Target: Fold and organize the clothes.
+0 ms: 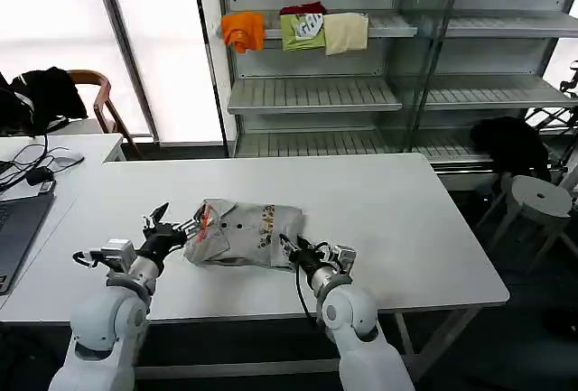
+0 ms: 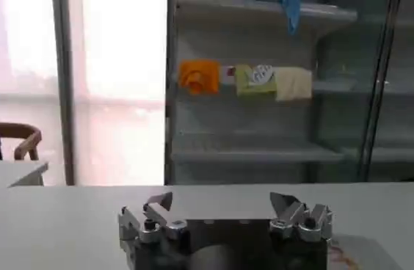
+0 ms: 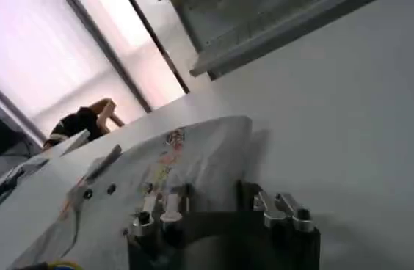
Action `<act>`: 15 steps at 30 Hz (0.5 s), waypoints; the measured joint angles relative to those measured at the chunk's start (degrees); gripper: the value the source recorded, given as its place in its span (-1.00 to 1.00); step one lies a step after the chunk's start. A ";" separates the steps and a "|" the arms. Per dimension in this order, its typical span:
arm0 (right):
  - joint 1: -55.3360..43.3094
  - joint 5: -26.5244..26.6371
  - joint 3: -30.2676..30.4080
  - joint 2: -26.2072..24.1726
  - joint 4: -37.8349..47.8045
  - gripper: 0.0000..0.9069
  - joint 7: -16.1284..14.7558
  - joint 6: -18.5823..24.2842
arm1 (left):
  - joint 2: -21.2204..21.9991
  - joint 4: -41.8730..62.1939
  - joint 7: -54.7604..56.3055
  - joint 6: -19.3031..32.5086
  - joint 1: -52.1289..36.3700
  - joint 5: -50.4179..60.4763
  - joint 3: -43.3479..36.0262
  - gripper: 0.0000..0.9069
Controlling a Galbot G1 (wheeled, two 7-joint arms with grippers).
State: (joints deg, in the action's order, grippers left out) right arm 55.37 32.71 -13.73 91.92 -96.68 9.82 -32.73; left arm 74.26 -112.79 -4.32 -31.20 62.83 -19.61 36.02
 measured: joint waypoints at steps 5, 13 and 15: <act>-0.33 0.52 -0.38 0.00 -0.08 -1.00 1.46 -0.30 | -0.48 0.08 0.00 0.00 0.55 -0.93 1.48 1.00; -1.46 1.77 -0.91 -1.51 -0.21 -1.00 3.95 -0.56 | -0.66 0.30 0.09 0.00 0.82 -1.69 2.80 1.00; -1.85 2.08 -1.34 -2.05 -0.17 -1.00 4.49 -0.60 | -0.62 0.29 0.11 0.00 0.86 -1.76 2.86 1.00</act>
State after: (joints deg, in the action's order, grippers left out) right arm 53.53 34.79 -15.07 89.87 -96.85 14.31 -33.33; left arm 73.64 -112.50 -4.21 -31.20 63.69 -21.37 38.87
